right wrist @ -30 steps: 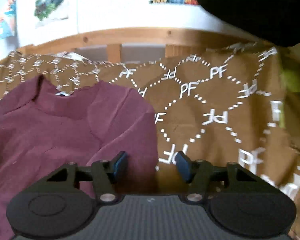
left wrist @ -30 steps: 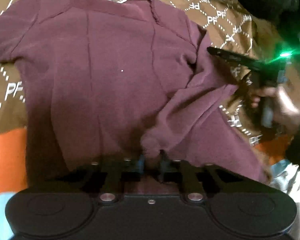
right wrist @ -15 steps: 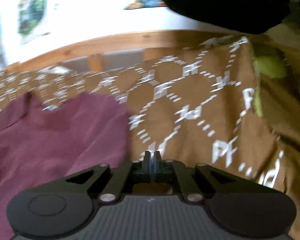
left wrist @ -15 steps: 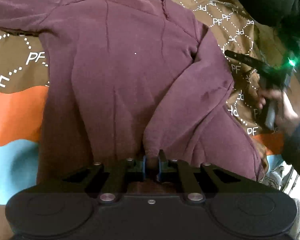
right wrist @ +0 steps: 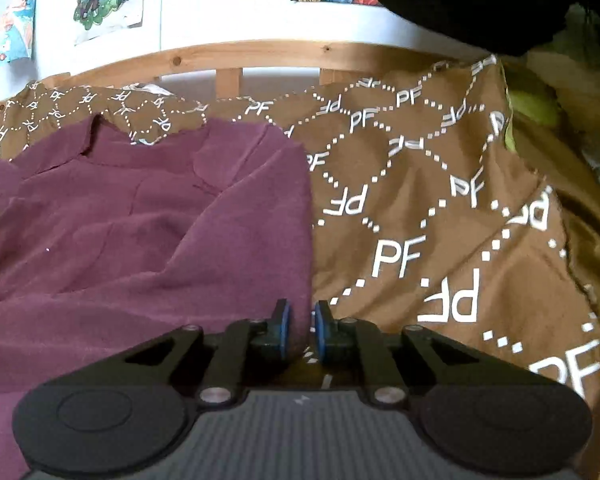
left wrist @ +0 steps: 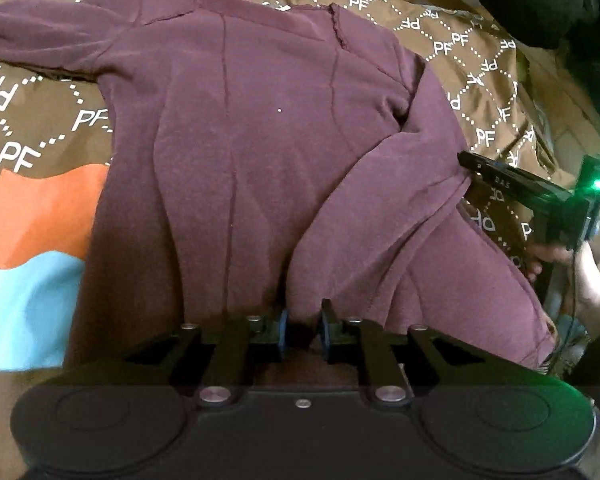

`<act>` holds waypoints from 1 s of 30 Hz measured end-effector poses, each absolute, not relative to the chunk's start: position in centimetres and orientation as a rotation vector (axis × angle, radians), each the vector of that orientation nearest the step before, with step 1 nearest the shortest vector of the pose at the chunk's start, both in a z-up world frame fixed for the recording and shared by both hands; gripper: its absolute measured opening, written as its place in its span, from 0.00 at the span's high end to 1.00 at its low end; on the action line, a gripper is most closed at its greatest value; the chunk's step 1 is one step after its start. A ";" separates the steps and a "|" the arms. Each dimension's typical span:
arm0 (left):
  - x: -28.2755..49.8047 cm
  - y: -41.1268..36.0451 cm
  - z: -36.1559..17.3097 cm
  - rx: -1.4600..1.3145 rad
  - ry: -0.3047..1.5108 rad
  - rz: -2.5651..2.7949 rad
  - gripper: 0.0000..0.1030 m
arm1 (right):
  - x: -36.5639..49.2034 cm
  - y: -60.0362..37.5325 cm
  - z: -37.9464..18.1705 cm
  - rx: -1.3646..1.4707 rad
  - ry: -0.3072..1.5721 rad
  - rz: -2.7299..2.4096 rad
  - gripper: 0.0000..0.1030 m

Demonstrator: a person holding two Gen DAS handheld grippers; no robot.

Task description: Fold small clothes

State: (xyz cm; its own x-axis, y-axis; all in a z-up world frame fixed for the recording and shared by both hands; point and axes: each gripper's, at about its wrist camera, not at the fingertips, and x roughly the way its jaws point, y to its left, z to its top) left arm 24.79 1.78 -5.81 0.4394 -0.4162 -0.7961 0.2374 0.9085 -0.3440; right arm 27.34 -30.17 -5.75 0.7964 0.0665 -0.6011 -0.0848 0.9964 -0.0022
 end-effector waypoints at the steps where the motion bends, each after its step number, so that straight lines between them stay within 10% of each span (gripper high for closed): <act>1: 24.5 1.8 -5.6 -0.197 1.039 -0.409 0.69 | 26.7 -30.0 -5.3 -0.022 0.644 0.079 0.72; 4: 23.4 2.1 -4.4 -0.189 1.023 -0.380 0.30 | 24.5 -29.2 -3.6 0.020 0.635 0.090 0.44; 11: 21.4 7.4 0.6 -0.175 0.884 -0.154 0.03 | 20.1 -25.3 0.0 0.106 0.608 0.182 0.08; 30: 29.2 29.4 6.0 -0.585 0.450 0.368 0.01 | 18.9 -18.8 -2.3 0.075 0.583 0.379 0.00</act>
